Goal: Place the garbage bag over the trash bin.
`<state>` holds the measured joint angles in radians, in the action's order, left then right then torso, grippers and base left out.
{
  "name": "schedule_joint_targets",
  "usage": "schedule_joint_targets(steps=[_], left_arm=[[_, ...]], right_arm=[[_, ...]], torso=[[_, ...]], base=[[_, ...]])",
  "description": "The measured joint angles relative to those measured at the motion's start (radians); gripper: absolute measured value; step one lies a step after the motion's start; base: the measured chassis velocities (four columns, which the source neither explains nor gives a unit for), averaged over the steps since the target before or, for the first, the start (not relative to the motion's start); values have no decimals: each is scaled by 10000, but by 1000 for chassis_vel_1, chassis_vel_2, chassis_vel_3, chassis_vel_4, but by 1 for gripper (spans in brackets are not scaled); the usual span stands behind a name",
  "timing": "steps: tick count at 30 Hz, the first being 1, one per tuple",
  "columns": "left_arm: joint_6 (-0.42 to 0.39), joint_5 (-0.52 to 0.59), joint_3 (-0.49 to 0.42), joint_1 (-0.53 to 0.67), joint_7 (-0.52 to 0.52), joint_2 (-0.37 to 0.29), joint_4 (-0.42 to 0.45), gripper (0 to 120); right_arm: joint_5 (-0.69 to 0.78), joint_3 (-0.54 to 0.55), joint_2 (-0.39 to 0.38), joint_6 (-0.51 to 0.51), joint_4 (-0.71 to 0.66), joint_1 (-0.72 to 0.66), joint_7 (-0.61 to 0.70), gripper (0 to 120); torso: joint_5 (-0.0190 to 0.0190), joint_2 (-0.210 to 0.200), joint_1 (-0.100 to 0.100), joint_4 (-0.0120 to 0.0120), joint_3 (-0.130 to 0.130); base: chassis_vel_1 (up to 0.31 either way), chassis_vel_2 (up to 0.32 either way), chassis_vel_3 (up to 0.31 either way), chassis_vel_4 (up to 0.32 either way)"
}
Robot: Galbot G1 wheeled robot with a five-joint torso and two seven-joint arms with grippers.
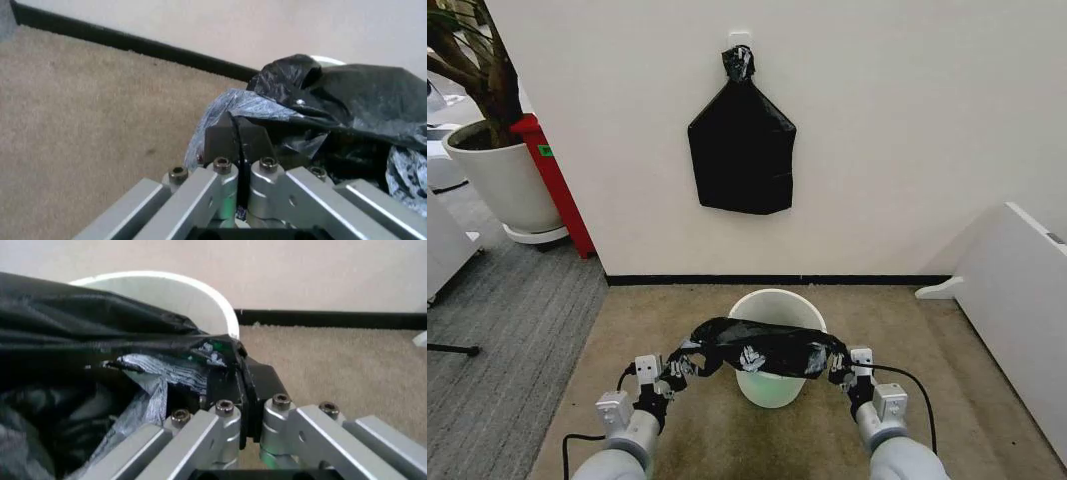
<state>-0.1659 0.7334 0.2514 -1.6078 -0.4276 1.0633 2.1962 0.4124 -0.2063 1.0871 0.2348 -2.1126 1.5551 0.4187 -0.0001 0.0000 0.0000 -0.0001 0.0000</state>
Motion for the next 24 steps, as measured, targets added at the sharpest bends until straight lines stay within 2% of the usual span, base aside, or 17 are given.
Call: schedule_joint_targets(steps=[9, 16, 24], left_arm=[[-237, 54, -6, -357, -106, 81, 102, 0], [-332, 230, -144, 91, -252, 57, -439, 0], [247, 252, -221, 617, -40, 33, -1002, 0]], right_arm=[[-315, 88, 126, 45, 80, 295, -41, 0], [-312, 44, 59, 58, 330, 232, -91, 0], [-473, -67, 140, -270, 878, -383, -216, 0]], torso=[[1, 0, 0, 1, 0], [0, 0, 0, 0, 0], [1, 0, 0, 1, 1]], base=[[0, 0, 0, 0], [0, 0, 0, 0], [0, 0, 0, 0]])
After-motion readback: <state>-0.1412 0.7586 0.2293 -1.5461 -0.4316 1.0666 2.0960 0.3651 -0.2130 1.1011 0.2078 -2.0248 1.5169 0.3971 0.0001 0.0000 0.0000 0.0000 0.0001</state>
